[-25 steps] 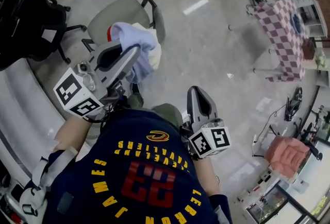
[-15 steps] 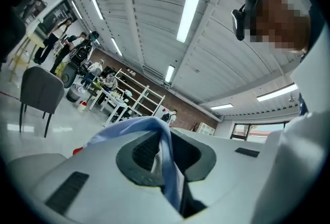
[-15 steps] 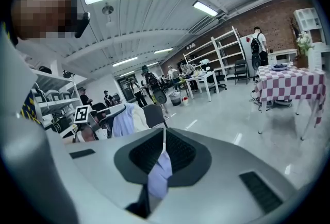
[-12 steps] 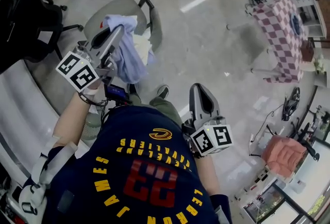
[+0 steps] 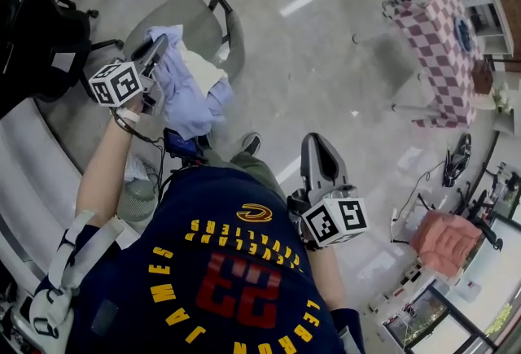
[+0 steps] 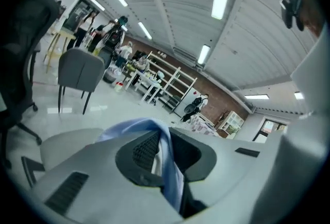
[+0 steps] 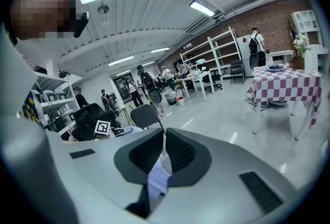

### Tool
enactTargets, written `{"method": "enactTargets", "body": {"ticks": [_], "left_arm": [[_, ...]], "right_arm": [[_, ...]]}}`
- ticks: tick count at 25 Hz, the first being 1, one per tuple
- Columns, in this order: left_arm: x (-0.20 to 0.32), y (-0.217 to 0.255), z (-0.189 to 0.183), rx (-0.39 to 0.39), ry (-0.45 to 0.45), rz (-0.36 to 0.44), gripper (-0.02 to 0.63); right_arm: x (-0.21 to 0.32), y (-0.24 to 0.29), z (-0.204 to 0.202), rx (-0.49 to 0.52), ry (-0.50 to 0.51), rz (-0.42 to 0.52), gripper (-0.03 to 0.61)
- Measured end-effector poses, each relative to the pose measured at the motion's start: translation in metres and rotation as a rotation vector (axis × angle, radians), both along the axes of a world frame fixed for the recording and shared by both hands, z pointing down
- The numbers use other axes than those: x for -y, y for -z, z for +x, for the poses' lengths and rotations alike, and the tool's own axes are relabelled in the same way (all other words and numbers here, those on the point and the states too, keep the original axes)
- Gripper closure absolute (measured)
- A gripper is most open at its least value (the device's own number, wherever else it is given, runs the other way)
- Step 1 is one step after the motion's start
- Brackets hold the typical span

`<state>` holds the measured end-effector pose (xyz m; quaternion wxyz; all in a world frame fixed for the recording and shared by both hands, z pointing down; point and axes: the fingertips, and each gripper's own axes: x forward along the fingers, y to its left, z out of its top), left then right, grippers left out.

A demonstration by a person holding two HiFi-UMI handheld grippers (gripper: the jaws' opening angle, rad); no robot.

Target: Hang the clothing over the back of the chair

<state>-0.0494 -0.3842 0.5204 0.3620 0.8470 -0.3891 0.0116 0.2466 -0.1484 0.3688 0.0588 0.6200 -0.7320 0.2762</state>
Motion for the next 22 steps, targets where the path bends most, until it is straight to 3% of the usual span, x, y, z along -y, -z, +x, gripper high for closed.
{"method": "enactTargets", "body": {"ticks": [3, 5, 11, 15, 18, 22], "left_arm": [[-0.012, -0.056, 0.005, 0.027, -0.059, -0.183, 0.575], [-0.024, -0.083, 0.011, 0.096, -0.106, -0.244, 0.575], [-0.044, -0.134, 0.014, 0.274, -0.174, -0.315, 0.572], [-0.053, -0.148, 0.011, 0.37, -0.203, -0.338, 0.466], [-0.058, -0.151, 0.003, 0.368, -0.171, -0.38, 0.403], [-0.057, -0.139, -0.011, 0.282, -0.075, -0.43, 0.352]], "right_arm": [[-0.002, -0.004, 0.001, -0.005, -0.007, -0.021, 0.557], [-0.001, -0.005, 0.001, -0.008, -0.01, -0.028, 0.557], [-0.001, -0.011, -0.004, -0.01, -0.009, -0.052, 0.557], [-0.003, -0.015, -0.009, -0.006, -0.006, -0.059, 0.557], [-0.004, -0.017, -0.011, -0.004, -0.006, -0.064, 0.557], [-0.005, -0.019, -0.011, 0.007, -0.003, -0.061, 0.557]]}}
